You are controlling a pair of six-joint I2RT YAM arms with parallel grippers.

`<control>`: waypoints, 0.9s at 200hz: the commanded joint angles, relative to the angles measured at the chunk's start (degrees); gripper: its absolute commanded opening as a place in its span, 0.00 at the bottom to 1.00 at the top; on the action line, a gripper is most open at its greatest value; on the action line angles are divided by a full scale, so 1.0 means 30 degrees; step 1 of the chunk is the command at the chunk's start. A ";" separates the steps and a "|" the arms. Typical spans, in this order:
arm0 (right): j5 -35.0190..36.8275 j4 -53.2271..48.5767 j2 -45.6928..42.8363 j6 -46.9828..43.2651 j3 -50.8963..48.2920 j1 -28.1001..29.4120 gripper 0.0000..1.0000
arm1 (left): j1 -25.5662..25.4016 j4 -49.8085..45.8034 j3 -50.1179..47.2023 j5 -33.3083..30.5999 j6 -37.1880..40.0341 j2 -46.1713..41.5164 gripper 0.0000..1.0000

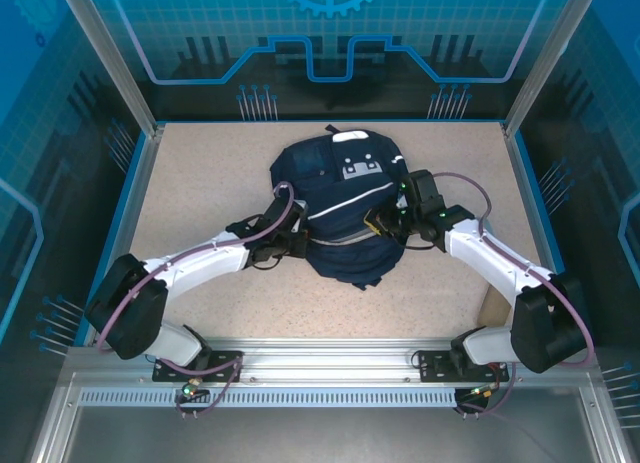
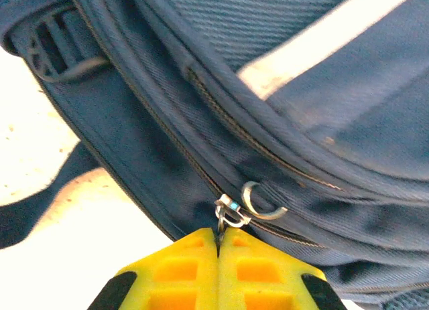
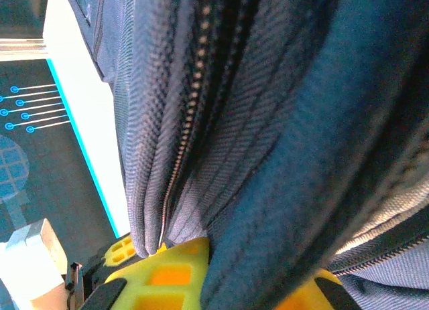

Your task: Pack books, pencil case, and school supplies into a backpack

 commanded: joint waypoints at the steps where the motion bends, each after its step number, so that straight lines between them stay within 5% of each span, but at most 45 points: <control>1: 0.0356 -0.0761 -0.0706 -0.0576 0.0819 -0.0461 0.05 | 0.1235 0.0057 -0.0087 -0.0615 0.1166 0.0443 0.00; 79: 0.0102 -0.1230 -0.0650 -0.0805 0.1025 -0.0611 0.00 | 0.4135 0.3420 0.0520 0.2000 0.2330 0.2404 0.00; 155: -0.1464 -0.0654 0.0595 -0.1682 0.1578 -0.0371 0.00 | 0.5459 0.3303 0.1123 0.2420 0.2240 0.3155 0.00; 180: -0.2920 -0.0362 0.2578 -0.2518 0.2854 0.0242 0.00 | 0.6017 0.3145 0.0386 0.2265 0.1622 0.1979 0.29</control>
